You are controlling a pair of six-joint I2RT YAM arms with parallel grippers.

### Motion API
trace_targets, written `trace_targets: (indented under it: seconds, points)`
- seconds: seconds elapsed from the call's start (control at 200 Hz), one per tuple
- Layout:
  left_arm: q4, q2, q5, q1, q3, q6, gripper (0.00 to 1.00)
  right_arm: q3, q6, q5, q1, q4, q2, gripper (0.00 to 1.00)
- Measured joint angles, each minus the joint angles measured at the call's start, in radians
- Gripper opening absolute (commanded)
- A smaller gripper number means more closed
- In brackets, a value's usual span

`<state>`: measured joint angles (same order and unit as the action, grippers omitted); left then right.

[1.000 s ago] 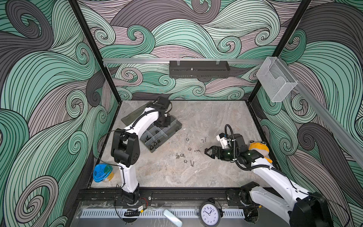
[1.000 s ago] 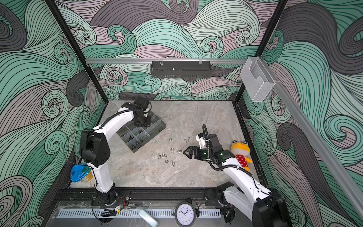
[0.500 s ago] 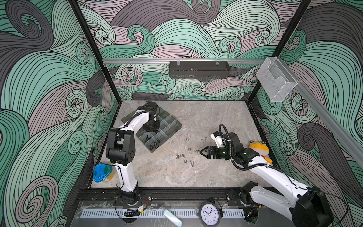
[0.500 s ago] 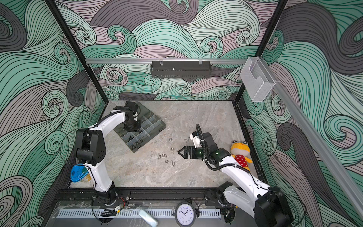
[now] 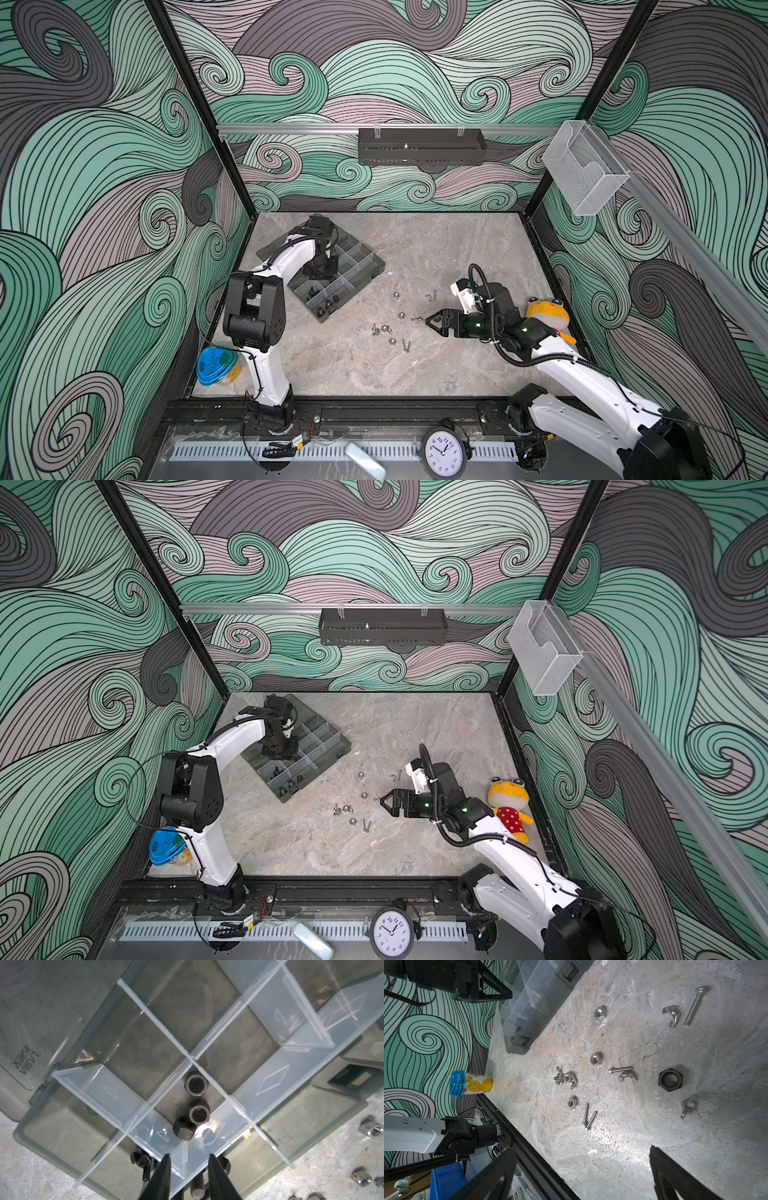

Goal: Sort the screws and nuts into containers
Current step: Place the nut into the container, then pick up the nut at the center of the table.

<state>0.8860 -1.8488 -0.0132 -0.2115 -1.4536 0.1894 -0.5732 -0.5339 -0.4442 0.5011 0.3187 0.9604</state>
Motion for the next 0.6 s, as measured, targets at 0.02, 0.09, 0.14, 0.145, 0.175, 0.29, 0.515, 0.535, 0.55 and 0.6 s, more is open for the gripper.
trace_targets:
  seconds: [0.02, 0.09, 0.14, 0.145, 0.175, 0.29, 0.515, 0.535, 0.55, 0.6]
  points:
    - [-0.009, 0.009, 0.008, -0.003, 0.01, -0.007, 0.35, 0.001, 0.0, 0.0, 0.0, 0.0, -0.002, 1.0]
    - [-0.042, 0.054, 0.046, -0.032, 0.046, -0.035, 0.36, 0.008, -0.005, 0.002, 0.0, 0.0, -0.01, 1.0]
    - [-0.067, 0.088, 0.072, -0.073, 0.064, -0.06, 0.38, 0.019, -0.01, 0.002, 0.0, -0.001, -0.017, 1.0]
    - [-0.069, 0.09, 0.075, -0.076, 0.064, -0.061, 0.38, 0.02, -0.011, 0.002, -0.001, -0.001, -0.017, 1.0]
    - [-0.087, 0.106, 0.093, -0.108, 0.068, -0.079, 0.39, 0.028, -0.018, 0.002, -0.002, -0.001, -0.02, 1.0]
    - [-0.171, 0.125, 0.175, -0.256, 0.067, -0.172, 0.41, 0.069, -0.042, -0.002, -0.022, -0.001, -0.04, 0.99]
    - [-0.283, 0.056, 0.361, -0.538, 0.067, -0.512, 0.43, 0.157, -0.091, -0.008, -0.102, 0.066, -0.195, 1.0]
    - [-0.288, 0.045, 0.38, -0.552, 0.067, -0.556, 0.43, 0.16, -0.093, -0.008, -0.105, 0.076, -0.214, 1.0]
    - [-0.291, 0.04, 0.393, -0.559, 0.067, -0.585, 0.43, 0.161, -0.095, -0.008, -0.106, 0.083, -0.224, 1.0]
    - [-0.299, 0.02, 0.436, -0.571, 0.067, -0.683, 0.44, 0.167, -0.1, -0.011, -0.109, 0.103, -0.261, 1.0]
